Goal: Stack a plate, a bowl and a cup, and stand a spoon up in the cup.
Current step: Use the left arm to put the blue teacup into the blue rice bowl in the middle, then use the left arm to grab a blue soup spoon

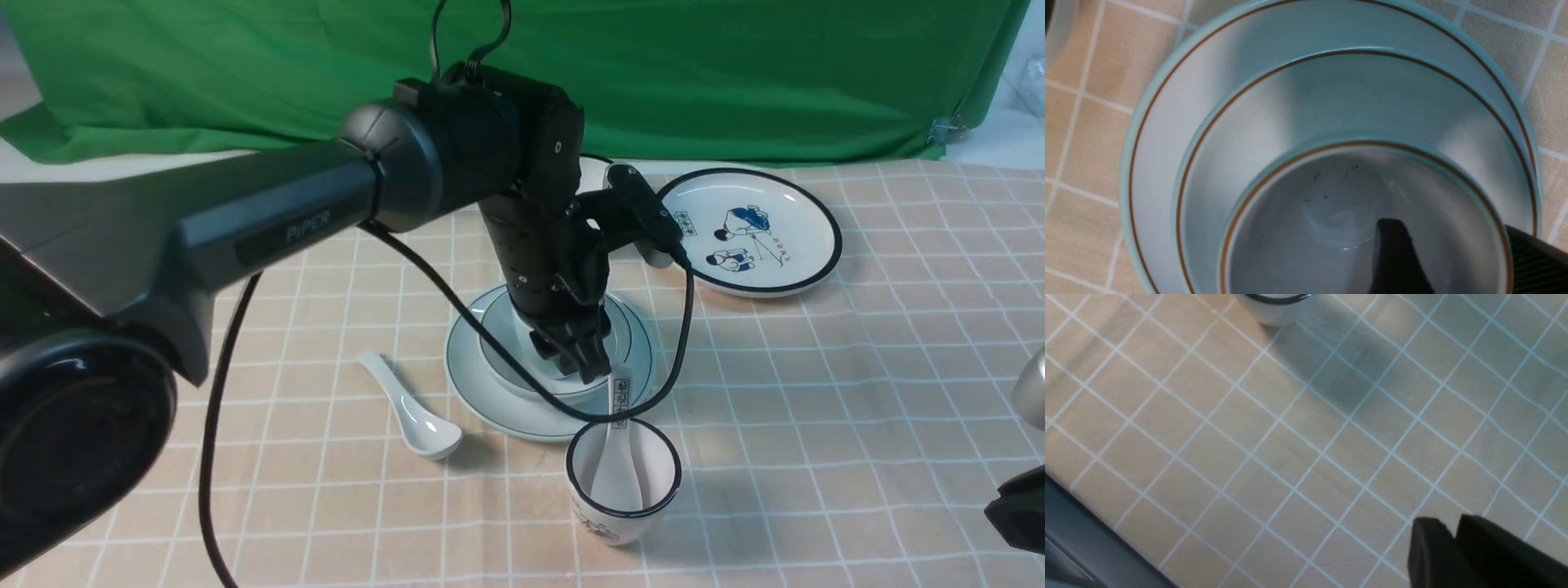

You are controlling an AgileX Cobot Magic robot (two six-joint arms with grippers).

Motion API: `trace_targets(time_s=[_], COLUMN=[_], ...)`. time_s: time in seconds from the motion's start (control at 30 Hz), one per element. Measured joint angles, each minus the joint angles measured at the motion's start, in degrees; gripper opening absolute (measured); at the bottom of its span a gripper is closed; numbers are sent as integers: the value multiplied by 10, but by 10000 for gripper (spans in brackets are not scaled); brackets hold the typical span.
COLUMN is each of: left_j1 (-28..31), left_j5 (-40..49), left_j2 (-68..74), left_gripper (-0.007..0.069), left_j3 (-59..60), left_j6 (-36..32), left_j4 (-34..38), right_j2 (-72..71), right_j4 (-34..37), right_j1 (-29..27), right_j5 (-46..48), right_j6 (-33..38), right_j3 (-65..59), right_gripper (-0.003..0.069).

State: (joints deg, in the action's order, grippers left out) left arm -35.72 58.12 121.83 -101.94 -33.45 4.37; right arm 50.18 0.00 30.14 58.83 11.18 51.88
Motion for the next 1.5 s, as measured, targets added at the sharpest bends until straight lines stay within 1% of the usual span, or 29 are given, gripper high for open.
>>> trace_targets(time_s=[0.07,0.13,0.17,0.2,0.23,0.27,0.3,0.33,0.43,0.5,0.53,0.57,0.6,0.63,0.73,0.8,0.83,0.87,0.9,1.03,1.1,1.23,1.37,1.5], left_j1=[0,0,0,0,1,2,2,9,39,69,81,97,103,122,154,168,175,176,180,180,180,180,180,180], left_j5=[0,8,20,22,50,69,73,96,102,88,71,49,41,11,-34,-52,-65,-67,-82,-117,-134,-139,-147,-146], left_j2=[-12,-40,-58,-65,-100,-118,-123,-158,-205,-225,-228,-229,-228,-222,-200,-182,-169,-167,-152,-121,-104,-79,-70,-68], left_gripper=[404,475,499,504,508,503,503,468,367,292,267,244,238,226,240,269,298,302,337,404,426,433,431,376], left_j3=[0,-2,-4,-5,-6,-6,-6,5,56,112,137,166,177,216,249,253,253,253,253,253,253,253,253,252], left_j6=[22,57,91,98,148,172,177,222,273,290,296,305,308,328,380,407,421,425,435,452,459,482,484,472], left_j4=[-3,-11,-21,-23,-44,-57,-59,-72,-60,-34,-19,-6,-2,10,19,20,21,21,21,19,17,3,-3,-6], right_j2=[0,0,0,0,0,0,0,0,0,0,0,0,0,0,0,0,0,0,0,0,0,0,0,0], right_j4=[0,0,0,0,0,0,0,0,0,0,0,0,0,0,0,0,0,0,0,0,0,0,0,0], right_j1=[0,0,0,0,0,0,0,0,0,0,0,0,0,0,0,0,0,0,0,0,0,0,0,0], right_j5=[0,-2,-3,-3,-6,-7,-8,-15,-28,-31,-32,-33,-33,-33,-33,-33,-33,-33,-33,-34,-34,-33,-32,-31], right_j6=[0,0,0,0,0,0,0,0,0,0,0,0,0,2,4,7,9,10,14,17,18,19,26,33], right_j3=[0,0,0,0,0,0,0,0,0,0,0,0,0,0,0,0,0,0,0,0,0,0,0,0], right_gripper=[125,125,125,125,125,125,125,127,129,132,133,133,134,134,138,142,143,143,143,143,143,143,143,143])
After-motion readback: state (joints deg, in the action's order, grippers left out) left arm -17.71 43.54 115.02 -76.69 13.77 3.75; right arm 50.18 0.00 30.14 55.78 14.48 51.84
